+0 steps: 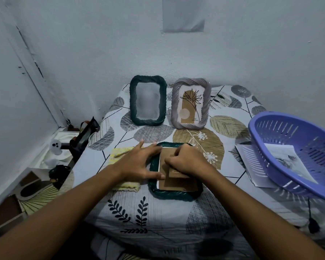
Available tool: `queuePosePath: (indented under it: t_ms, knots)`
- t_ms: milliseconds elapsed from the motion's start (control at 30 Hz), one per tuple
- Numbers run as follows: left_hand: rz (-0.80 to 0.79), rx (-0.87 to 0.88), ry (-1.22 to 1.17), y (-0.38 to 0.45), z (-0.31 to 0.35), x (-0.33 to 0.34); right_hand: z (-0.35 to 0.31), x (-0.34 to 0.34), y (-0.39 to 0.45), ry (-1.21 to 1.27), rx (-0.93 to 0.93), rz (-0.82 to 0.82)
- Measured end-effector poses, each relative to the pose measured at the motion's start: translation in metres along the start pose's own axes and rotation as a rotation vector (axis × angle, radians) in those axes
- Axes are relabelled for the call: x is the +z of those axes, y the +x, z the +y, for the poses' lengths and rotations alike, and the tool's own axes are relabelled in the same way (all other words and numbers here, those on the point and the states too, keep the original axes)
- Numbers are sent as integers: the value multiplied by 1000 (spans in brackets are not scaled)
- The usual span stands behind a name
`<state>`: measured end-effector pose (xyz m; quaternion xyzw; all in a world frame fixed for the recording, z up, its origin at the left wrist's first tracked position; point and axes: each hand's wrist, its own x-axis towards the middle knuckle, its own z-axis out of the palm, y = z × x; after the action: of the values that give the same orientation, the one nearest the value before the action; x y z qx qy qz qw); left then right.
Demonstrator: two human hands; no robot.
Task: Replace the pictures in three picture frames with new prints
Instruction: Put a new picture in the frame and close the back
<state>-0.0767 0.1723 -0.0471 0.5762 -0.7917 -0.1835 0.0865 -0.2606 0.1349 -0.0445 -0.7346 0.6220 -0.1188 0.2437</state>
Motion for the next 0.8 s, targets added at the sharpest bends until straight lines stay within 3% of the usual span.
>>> queuePosePath:
  t_ms: [267, 400, 633, 733, 800]
  knots:
    - [-8, 4, 40, 0, 10, -7, -3, -5, -2, -41, 3, -43]
    - [20, 105, 12, 6, 0, -2, -2, -5, -3, -15, 4, -39]
    - [18, 135, 33, 13, -9, -1, 9, -29, -12, 218, -9, -40]
    - [15, 140, 53, 13, -9, -5, 25, -40, -19, 210, -52, -8]
    - [5, 167, 16, 10, -7, -7, 37, -46, -24, 196, -74, -78]
